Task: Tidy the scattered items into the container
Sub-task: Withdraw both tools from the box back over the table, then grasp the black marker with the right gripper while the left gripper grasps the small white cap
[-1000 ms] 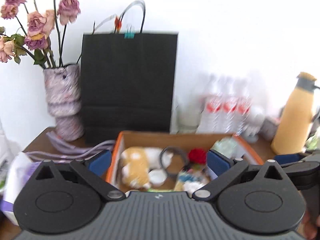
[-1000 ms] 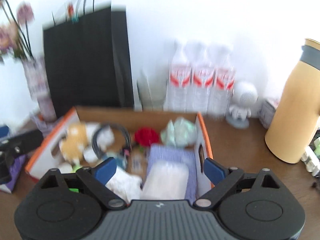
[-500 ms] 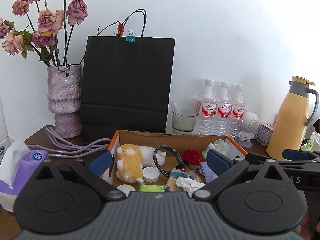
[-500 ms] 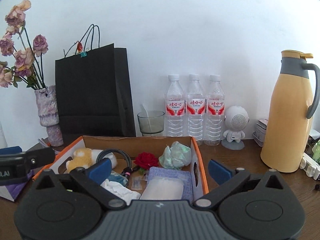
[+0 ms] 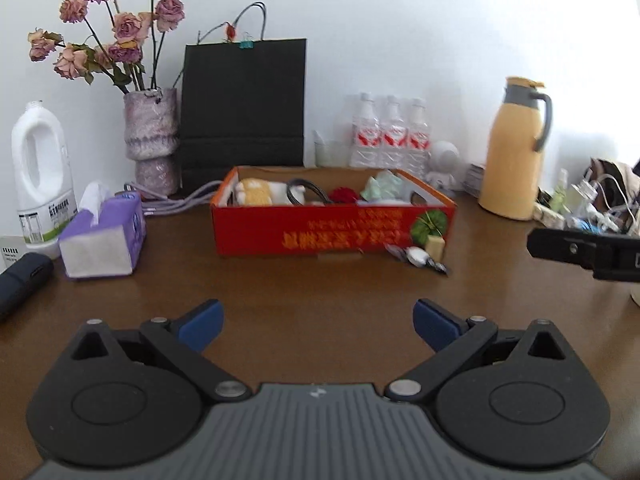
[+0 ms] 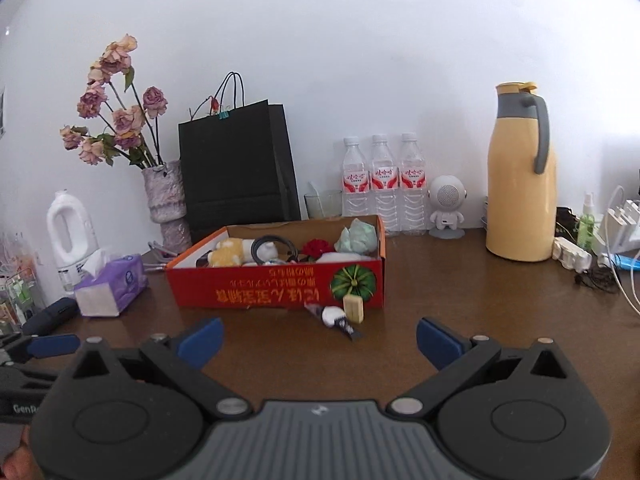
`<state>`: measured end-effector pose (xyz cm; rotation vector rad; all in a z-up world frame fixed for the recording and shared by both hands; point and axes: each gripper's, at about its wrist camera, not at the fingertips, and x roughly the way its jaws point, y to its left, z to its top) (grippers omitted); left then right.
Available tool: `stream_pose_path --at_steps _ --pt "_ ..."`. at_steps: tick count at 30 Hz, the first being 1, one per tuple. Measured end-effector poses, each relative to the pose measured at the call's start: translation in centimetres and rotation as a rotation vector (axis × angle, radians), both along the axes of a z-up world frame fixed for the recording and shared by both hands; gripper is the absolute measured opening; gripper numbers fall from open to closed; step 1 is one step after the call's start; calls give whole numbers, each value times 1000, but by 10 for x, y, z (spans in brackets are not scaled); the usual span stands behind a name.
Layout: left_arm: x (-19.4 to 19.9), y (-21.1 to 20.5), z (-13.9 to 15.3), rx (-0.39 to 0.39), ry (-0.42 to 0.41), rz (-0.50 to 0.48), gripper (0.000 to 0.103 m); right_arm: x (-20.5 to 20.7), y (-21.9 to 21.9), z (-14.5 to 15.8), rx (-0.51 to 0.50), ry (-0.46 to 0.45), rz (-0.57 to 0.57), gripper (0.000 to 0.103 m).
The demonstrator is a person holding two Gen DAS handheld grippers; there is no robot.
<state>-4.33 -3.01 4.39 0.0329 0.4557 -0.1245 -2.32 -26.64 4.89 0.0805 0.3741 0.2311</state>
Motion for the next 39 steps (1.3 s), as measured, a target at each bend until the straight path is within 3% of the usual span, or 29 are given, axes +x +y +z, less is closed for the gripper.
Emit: stream_pose_path --at_steps 3,5,10,13,15,16,18,21,23,26,29,31,34,39 --pt "-26 -8 -9 53 -1 -63 103 -30 -1 -12 -104 -24 -40 103" --pt "-22 -10 -13 75 21 -66 103 -33 0 -17 -152 -14 -29 103" --pt "19 -8 -9 46 51 -51 103 16 -2 -21 -141 48 34 95" --pt "41 -7 -4 30 35 -50 102 68 2 -26 -180 75 70 83" --pt "55 -6 -3 18 35 -57 99 101 5 -34 -204 80 86 70" --pt "62 -6 -4 11 42 -59 94 118 7 -39 -227 104 91 64" --pt "75 -6 -6 -5 59 -76 87 147 11 -46 -243 153 136 43" --pt "98 -9 -10 -19 76 -127 70 175 19 -54 -263 190 186 33" --pt "116 -12 -13 -27 96 -164 60 188 22 -60 -254 217 210 33" --pt "144 -25 -17 -23 118 -246 59 198 23 -68 -231 236 211 32" --pt "167 -47 -20 49 118 -275 59 199 19 -69 -194 244 216 9" --pt "180 -65 -22 100 116 -297 59 197 13 -70 -199 238 192 9" --pt "197 -86 -27 109 120 -356 58 195 -2 -69 -147 249 126 9" --pt "228 -117 -41 132 150 -376 42 191 -30 -64 -32 219 34 9"
